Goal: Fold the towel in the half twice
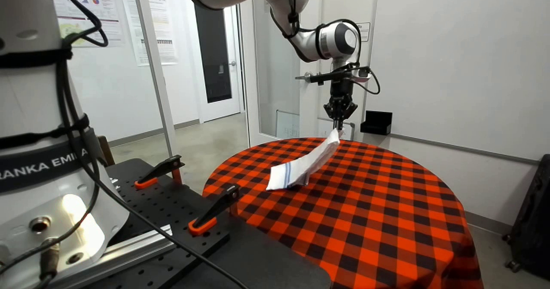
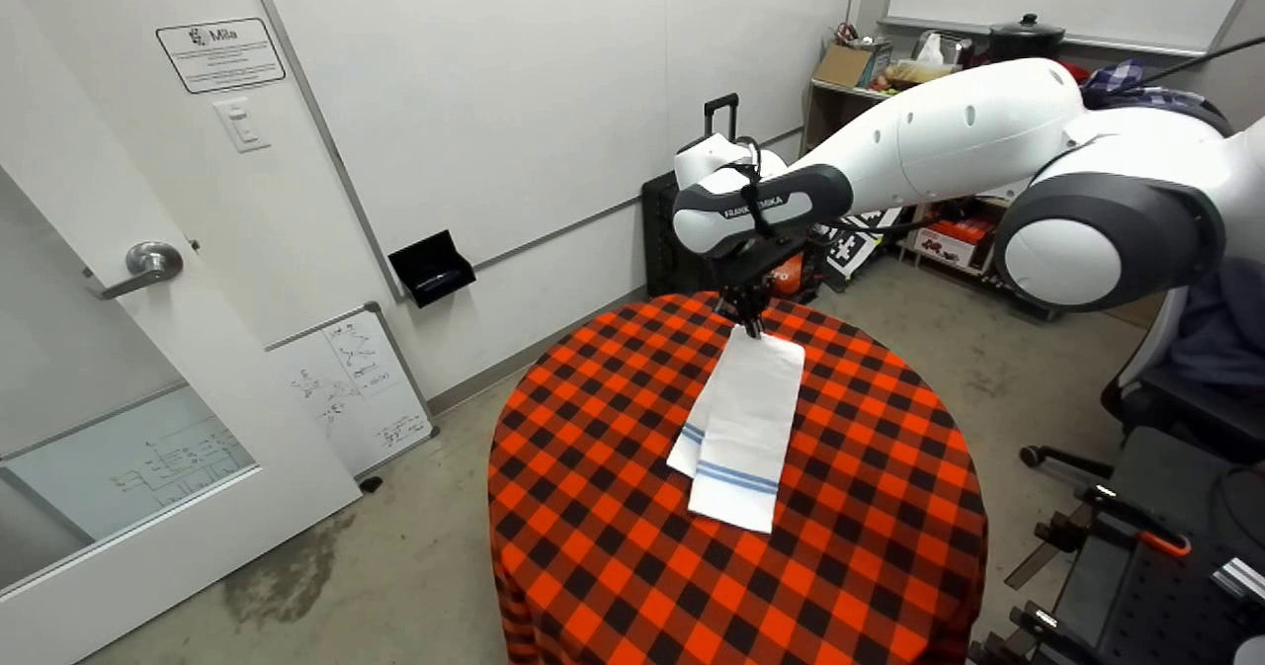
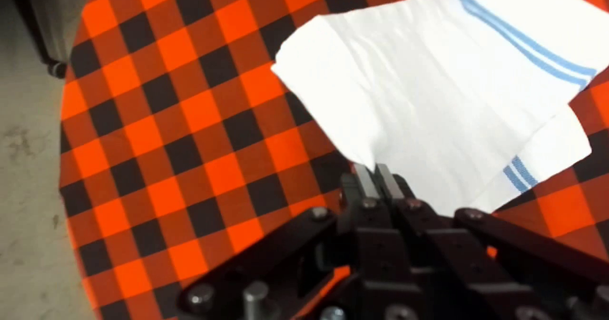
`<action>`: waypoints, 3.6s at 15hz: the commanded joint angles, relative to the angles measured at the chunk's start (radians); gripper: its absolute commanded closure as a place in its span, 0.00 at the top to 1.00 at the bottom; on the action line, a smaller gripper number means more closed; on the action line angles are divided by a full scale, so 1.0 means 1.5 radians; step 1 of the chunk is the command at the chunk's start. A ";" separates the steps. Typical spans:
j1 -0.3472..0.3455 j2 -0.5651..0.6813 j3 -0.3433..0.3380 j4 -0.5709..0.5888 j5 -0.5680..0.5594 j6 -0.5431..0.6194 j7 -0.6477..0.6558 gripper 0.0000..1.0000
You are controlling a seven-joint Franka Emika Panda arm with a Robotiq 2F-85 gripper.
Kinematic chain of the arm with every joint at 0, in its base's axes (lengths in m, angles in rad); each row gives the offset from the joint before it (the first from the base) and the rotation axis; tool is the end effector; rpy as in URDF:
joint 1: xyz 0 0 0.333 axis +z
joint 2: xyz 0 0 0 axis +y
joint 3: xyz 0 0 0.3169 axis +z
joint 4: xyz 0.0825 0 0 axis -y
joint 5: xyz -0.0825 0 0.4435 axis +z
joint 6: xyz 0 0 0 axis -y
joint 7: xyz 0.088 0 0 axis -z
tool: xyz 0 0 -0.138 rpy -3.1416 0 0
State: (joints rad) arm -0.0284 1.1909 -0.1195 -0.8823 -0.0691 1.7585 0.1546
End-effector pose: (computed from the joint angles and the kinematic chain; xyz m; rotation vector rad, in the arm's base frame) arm 0.7903 -0.0944 0.0789 2.9018 -0.3225 -0.4513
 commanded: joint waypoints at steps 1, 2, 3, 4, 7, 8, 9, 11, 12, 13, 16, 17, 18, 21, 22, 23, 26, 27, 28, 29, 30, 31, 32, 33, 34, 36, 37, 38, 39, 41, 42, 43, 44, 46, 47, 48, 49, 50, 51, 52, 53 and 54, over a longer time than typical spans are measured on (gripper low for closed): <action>0.000 0.063 -0.030 0.103 -0.058 0.001 -0.018 0.01; -0.001 0.075 -0.035 0.117 -0.070 0.005 -0.019 0.01; -0.002 0.090 -0.039 0.131 -0.079 0.011 -0.019 0.01; -0.004 0.101 -0.042 0.142 -0.086 0.013 -0.020 0.01; -0.012 0.142 -0.045 0.173 -0.095 0.023 -0.029 0.01; -0.014 0.154 -0.045 0.183 -0.097 0.024 -0.034 0.01; -0.016 0.164 -0.045 0.192 -0.097 0.021 -0.041 0.01; -0.020 0.181 -0.038 0.210 -0.088 0.007 -0.053 0.01; -0.021 0.187 -0.033 0.218 -0.082 -0.004 -0.055 0.01; -0.019 0.190 -0.025 0.223 -0.074 -0.019 -0.060 0.01; -0.009 0.167 0.021 0.195 -0.037 -0.068 -0.087 0.01; -0.005 0.160 0.042 0.191 -0.023 -0.089 -0.099 0.01; -0.001 0.157 0.058 0.191 -0.012 -0.105 -0.108 0.01; 0.010 0.164 0.098 0.195 0.013 -0.140 -0.119 0.01; 0.012 0.170 0.106 0.197 0.017 -0.145 -0.121 0.01; 0.015 0.176 0.113 0.196 0.018 -0.147 -0.126 0.01; 0.013 0.196 0.128 0.198 0.016 -0.148 -0.142 0.01; 0.010 0.205 0.133 0.198 0.017 -0.149 -0.151 0.01; 0.008 0.212 0.137 0.200 0.018 -0.152 -0.158 0.01; 0.012 0.229 0.129 0.218 0.035 -0.163 -0.169 0.28; 0.009 0.201 0.130 0.162 0.043 -0.146 -0.174 0.29; 0.009 0.206 0.135 0.163 0.054 -0.152 -0.177 0.36; 0.008 0.207 0.142 0.163 0.069 -0.153 -0.176 0.42; 0.004 0.207 0.155 0.168 0.091 -0.154 -0.173 0.49; 0.001 0.207 0.166 0.173 0.113 -0.151 -0.171 0.57; -0.006 0.206 0.188 0.188 0.155 -0.151 -0.169 0.72; -0.011 0.204 0.197 0.199 0.173 -0.154 -0.173 0.79; -0.015 0.201 0.203 0.206 0.186 -0.154 -0.178 0.87; -0.026 0.179 0.212 0.181 0.186 -0.137 -0.184 0.93; -0.036 0.162 0.202 0.173 0.173 -0.123 -0.191 1.00; -0.041 0.152 0.195 0.166 0.166 -0.118 -0.193 1.00; -0.046 0.143 0.187 0.157 0.157 -0.113 -0.192 1.00; -0.052 0.133 0.181 0.150 0.152 -0.112 -0.194 1.00; -0.063 0.112 0.172 0.128 0.146 -0.108 -0.201 1.00; -0.067 0.097 0.170 0.114 0.144 -0.103 -0.208 1.00; -0.071 0.081 0.168 0.096 0.144 -0.089 -0.213 1.00; -0.074 0.062 0.167 0.075 0.147 -0.066 -0.218 1.00; -0.079 0.046 0.170 0.055 0.153 -0.045 -0.222 1.00; -0.083 0.026 0.172 0.031 0.156 -0.017 -0.226 1.00; -0.087 0.004 0.173 0.002 0.159 0.014 -0.231 1.00; -0.090 -0.019 0.173 -0.030 0.161 0.050 -0.232 1.00; -0.092 -0.040 0.172 -0.059 0.160 0.085 -0.234 1.00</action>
State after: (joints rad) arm -0.1473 1.2670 0.1369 -0.7737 0.1629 1.7561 -0.1631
